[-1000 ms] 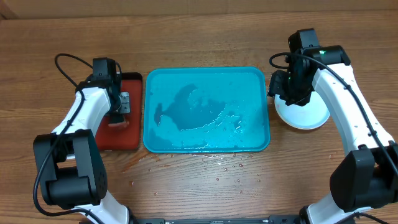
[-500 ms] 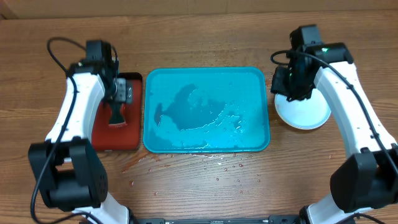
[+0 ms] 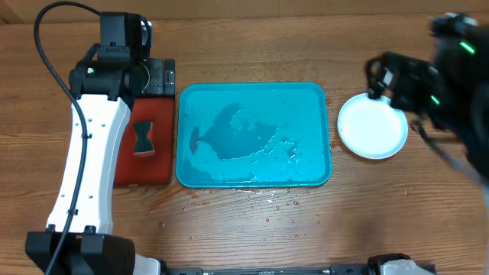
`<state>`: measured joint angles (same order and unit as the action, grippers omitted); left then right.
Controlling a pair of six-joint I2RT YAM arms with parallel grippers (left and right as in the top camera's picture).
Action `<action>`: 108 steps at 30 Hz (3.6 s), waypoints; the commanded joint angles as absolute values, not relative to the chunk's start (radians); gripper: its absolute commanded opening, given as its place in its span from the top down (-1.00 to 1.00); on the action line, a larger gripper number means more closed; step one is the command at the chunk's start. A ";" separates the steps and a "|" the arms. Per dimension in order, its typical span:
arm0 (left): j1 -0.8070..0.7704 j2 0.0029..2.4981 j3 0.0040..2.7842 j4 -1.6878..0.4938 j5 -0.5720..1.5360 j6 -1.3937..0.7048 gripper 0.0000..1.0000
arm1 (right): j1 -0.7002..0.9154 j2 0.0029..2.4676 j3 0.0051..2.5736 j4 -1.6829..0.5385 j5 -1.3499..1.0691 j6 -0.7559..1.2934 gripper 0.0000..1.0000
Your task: Clean dirty plates on tray and stack at the side
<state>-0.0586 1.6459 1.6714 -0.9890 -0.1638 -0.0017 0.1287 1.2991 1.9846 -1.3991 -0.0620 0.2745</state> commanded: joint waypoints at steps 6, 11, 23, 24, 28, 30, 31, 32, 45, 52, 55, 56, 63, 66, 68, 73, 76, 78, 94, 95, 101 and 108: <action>-0.055 1.660 1.673 -0.991 -0.159 -0.023 -0.99 | 0.130 1.154 1.995 -1.405 -0.046 0.258 -1.00; -0.055 1.660 1.673 -0.991 -0.159 -0.023 -1.00 | 0.130 1.123 1.995 -1.405 -0.046 0.258 -1.00; -0.055 1.660 1.673 -0.991 -0.159 -0.023 -1.00 | 0.128 1.058 1.805 -1.261 -0.010 0.225 -1.00; -0.055 1.660 1.673 -0.991 -0.159 -0.023 -0.99 | 0.128 1.032 1.752 -1.213 -0.011 0.210 -1.00; -0.055 1.660 1.672 -0.991 -0.159 -0.023 -1.00 | 0.128 0.907 1.521 -1.023 -0.019 0.204 -1.00; -0.055 1.660 1.673 -0.991 -0.159 -0.023 -0.99 | 0.128 0.837 1.389 -0.917 -0.023 0.204 -1.00; -0.055 1.660 1.672 -0.991 -0.159 -0.023 -0.99 | 0.128 0.795 1.309 -0.857 -0.028 0.204 -1.00; -0.055 1.660 1.673 -0.991 -0.159 -0.023 -0.99 | 0.128 0.765 1.252 -0.816 -0.028 0.204 -1.00; -0.055 1.660 1.672 -0.991 -0.159 -0.023 -0.99 | 0.128 0.268 0.391 -0.147 -0.053 0.186 -1.00; -0.055 1.660 1.672 -0.991 -0.159 -0.023 -1.00 | 0.128 0.112 0.131 0.019 -0.071 0.186 -1.00; -0.055 1.660 1.672 -0.991 -0.159 -0.023 -0.99 | 0.128 0.076 0.066 0.051 -0.073 0.186 -1.00; -0.055 1.660 1.672 -0.991 -0.159 -0.023 -1.00 | 0.128 0.065 0.050 0.056 -0.073 0.186 -1.00; -0.055 1.660 1.672 -0.991 -0.159 -0.023 -1.00 | 0.128 0.015 0.008 0.035 -0.070 0.186 -1.00; -0.055 1.660 1.672 -0.991 -0.159 -0.023 -1.00 | 0.129 0.002 0.008 -0.032 -0.083 0.186 -1.00; -0.055 1.660 1.672 -0.991 -0.159 -0.023 -0.99 | 0.129 0.002 0.008 -0.083 -0.082 0.186 -1.00; -0.055 1.660 1.673 -0.991 -0.159 -0.023 -1.00 | 0.129 0.003 0.008 -0.077 -0.080 0.186 -1.00; -0.055 1.660 1.673 -0.991 -0.159 -0.023 -0.99 | 0.129 0.003 0.008 -0.077 -0.080 0.186 -1.00; -0.055 1.660 1.672 -0.991 -0.159 -0.023 -1.00 | 0.129 0.003 0.008 -0.077 -0.080 0.185 -1.00; -0.055 1.642 1.671 -0.992 -0.156 -0.023 -0.99 | 0.129 0.003 0.008 -0.077 -0.080 0.186 -1.00; -0.055 1.626 1.671 -0.991 -0.156 -0.023 -0.99 | 0.129 0.003 0.008 -0.077 -0.080 0.186 -1.00; -0.055 1.460 1.664 -0.997 -0.166 -0.022 -1.00 | 0.129 0.003 0.008 -0.077 -0.080 0.186 -1.00; -0.051 1.127 1.307 -0.632 -0.113 -0.023 -0.99 | 0.129 0.003 0.008 -0.077 -0.080 0.186 -1.00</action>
<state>-0.0582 1.2785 1.4975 -0.7403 -0.1543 -0.0086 0.1287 0.0128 0.0181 -0.0818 -0.0746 0.2047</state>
